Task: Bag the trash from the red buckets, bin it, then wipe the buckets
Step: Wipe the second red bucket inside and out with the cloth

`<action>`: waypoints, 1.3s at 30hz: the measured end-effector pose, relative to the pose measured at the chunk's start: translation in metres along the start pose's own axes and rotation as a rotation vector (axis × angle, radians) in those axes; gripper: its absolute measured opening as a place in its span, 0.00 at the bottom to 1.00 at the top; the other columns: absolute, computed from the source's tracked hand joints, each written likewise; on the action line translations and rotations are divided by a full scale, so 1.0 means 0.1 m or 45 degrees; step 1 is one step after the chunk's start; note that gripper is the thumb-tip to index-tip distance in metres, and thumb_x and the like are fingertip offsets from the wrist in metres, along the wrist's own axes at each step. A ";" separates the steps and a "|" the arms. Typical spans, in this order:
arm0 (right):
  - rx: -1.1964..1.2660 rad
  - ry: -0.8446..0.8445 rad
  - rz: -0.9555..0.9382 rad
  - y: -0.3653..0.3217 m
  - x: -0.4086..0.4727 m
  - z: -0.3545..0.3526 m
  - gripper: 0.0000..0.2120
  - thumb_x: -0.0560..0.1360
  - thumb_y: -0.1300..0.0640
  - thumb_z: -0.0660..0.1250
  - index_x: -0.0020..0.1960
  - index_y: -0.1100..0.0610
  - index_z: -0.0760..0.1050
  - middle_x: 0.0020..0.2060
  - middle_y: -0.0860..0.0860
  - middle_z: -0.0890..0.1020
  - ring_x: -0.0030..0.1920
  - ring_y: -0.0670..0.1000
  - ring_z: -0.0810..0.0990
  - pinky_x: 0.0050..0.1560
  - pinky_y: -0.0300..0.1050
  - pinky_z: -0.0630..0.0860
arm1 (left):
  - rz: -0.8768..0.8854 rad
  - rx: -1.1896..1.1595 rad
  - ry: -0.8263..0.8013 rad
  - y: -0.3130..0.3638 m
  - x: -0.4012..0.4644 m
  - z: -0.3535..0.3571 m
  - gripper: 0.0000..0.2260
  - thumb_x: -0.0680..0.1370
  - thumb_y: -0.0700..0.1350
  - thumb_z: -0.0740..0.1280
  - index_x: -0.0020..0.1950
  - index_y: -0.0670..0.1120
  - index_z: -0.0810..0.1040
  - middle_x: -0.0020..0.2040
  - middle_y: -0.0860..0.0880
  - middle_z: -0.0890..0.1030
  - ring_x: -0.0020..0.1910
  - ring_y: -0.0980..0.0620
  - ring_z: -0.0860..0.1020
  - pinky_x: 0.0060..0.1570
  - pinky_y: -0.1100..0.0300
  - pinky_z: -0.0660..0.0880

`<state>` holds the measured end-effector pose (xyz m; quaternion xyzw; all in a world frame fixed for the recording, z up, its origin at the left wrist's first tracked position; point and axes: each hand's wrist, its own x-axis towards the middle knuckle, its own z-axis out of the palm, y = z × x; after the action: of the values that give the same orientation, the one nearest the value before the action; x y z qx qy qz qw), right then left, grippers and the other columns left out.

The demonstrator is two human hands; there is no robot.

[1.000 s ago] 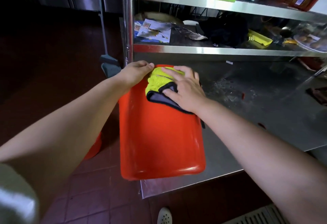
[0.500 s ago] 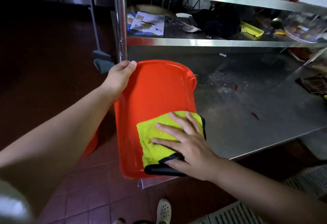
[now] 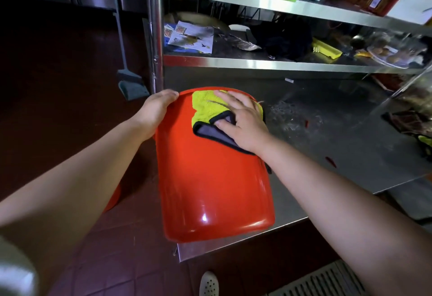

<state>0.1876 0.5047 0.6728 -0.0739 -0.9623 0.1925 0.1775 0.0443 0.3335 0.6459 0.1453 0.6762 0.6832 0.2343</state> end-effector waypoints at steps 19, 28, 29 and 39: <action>-0.253 -0.189 -0.585 -0.36 -1.46 0.17 0.25 0.70 0.44 0.64 0.67 0.41 0.71 0.71 0.42 0.67 0.76 0.53 0.54 0.71 0.65 0.50 | 0.191 0.915 0.019 0.31 0.06 0.50 0.20 0.78 0.61 0.58 0.65 0.53 0.74 0.67 0.46 0.75 0.69 0.44 0.68 0.72 0.48 0.57; -0.107 -0.003 -0.294 -0.20 -0.37 0.12 0.21 0.71 0.48 0.66 0.64 0.44 0.75 0.68 0.42 0.71 0.72 0.51 0.63 0.70 0.55 0.55 | 0.172 0.524 0.024 0.10 0.12 0.15 0.18 0.75 0.60 0.61 0.54 0.49 0.80 0.53 0.49 0.80 0.64 0.46 0.73 0.69 0.52 0.63; -0.088 0.014 -0.233 -0.17 -0.24 0.11 0.22 0.71 0.48 0.66 0.65 0.44 0.74 0.68 0.42 0.72 0.72 0.50 0.63 0.69 0.55 0.56 | 0.173 0.524 0.011 0.11 0.12 0.14 0.19 0.73 0.61 0.60 0.50 0.49 0.80 0.50 0.48 0.81 0.62 0.45 0.75 0.69 0.50 0.65; -0.194 -0.058 -0.310 -0.36 -0.44 0.22 0.21 0.72 0.43 0.64 0.64 0.39 0.73 0.70 0.39 0.68 0.74 0.51 0.58 0.71 0.53 0.50 | 0.139 0.448 0.042 0.00 0.02 -0.12 0.18 0.70 0.64 0.63 0.42 0.49 0.76 0.42 0.48 0.76 0.48 0.49 0.72 0.57 0.48 0.69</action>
<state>0.2177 0.4545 0.6545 0.0345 -0.9797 0.0975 0.1715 0.0360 0.3241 0.6452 0.2093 0.7801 0.5683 0.1569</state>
